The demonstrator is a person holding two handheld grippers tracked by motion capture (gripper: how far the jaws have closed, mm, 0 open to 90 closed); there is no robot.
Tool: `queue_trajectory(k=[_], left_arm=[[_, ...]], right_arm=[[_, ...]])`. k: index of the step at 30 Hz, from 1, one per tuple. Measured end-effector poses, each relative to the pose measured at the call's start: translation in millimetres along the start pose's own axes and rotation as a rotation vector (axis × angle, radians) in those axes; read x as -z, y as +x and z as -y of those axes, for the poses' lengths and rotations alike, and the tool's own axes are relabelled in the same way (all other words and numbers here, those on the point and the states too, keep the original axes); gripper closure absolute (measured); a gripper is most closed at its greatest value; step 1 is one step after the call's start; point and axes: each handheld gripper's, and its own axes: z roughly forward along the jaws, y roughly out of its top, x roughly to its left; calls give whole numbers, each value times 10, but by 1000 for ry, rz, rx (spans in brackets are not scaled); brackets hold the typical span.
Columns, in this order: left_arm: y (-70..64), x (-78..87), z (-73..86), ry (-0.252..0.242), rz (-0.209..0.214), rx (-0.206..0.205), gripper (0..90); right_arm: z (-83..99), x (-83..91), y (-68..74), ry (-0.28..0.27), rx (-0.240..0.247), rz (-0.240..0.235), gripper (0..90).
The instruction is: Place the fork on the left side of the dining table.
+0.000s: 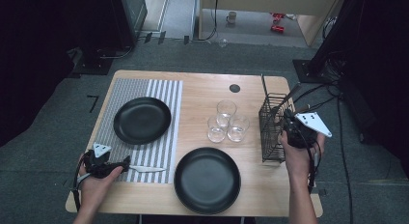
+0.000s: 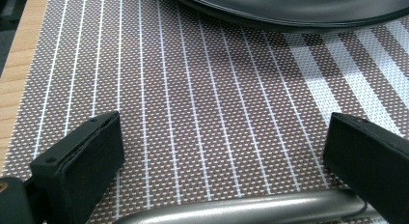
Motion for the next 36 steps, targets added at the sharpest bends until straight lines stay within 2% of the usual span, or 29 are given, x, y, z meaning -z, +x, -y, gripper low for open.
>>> queue_trajectory(k=[6,9,12,17,21,28,33,36], left_arm=[[0,0,0,0,0,0,7],[0,0,0,0,0,0,7],[-1,-1,0,-1,0,1,7],[-1,0,0,-1,0,1,7],[-1,0,0,-1,0,1,7],[-1,0,0,0,0,0,7],[-2,1,1,0,-1,1,7],[-2,1,1,0,-1,1,8]], right_arm=[[23,3,106,2,42,-8,870],[58,27,149,-4,44,-40,860],[94,74,205,-5,68,-66,851],[174,170,235,-18,60,-108,832],[232,242,273,-10,79,-151,820],[333,317,299,-6,74,-196,789],[402,336,278,1,47,-204,775],[442,328,277,21,49,-186,773]])
